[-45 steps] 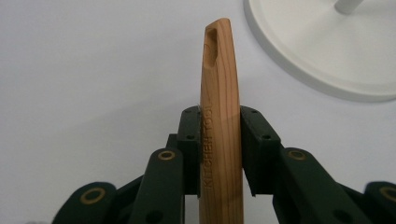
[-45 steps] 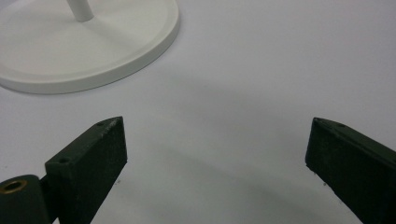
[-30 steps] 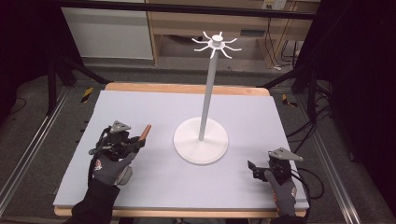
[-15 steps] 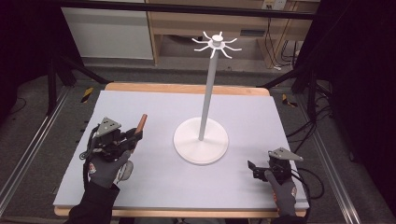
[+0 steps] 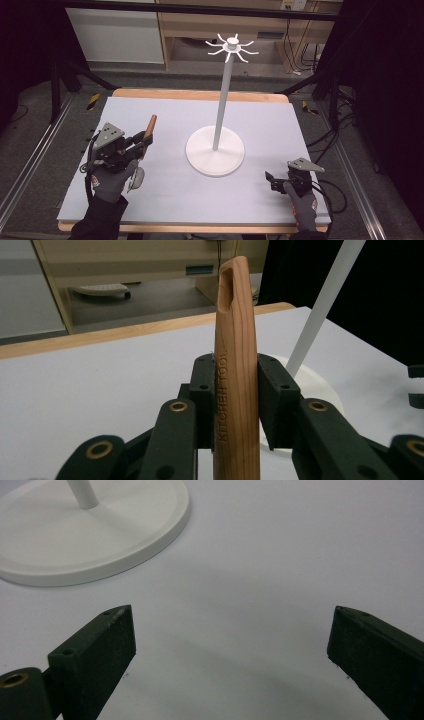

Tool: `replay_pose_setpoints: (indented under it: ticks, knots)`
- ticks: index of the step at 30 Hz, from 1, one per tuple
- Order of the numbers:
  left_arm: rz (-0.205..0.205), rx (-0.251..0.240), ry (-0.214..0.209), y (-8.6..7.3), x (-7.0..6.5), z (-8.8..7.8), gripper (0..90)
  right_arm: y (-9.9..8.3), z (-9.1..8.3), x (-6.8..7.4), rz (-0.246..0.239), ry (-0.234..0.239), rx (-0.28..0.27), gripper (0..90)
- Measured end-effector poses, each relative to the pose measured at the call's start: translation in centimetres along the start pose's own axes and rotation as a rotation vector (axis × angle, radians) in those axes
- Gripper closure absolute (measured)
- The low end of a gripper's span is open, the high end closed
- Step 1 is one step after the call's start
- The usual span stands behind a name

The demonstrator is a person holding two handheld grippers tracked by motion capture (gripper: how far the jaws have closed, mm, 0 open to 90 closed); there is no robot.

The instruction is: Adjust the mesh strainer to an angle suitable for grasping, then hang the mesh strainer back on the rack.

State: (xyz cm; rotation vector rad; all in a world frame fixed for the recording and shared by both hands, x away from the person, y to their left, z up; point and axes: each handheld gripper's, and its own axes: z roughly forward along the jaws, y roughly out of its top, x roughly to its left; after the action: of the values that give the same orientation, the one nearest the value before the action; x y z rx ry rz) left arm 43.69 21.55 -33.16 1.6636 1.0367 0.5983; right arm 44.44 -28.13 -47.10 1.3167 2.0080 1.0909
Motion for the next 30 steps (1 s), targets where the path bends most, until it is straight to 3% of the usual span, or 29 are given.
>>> replay_pose_setpoints:
  ticks: [10, 30]
  knots:
    - [-0.002, -0.079, -0.014, 2.6, -0.2, -0.5, 70.6, 0.0, 0.0, 0.0, -0.004, 0.001, 0.002, 5.7]
    - [0.034, -0.177, -0.048, 7.2, -2.9, -0.1, 70.6, -0.1, 0.0, 0.1, -0.011, 0.002, 0.003, 5.7]
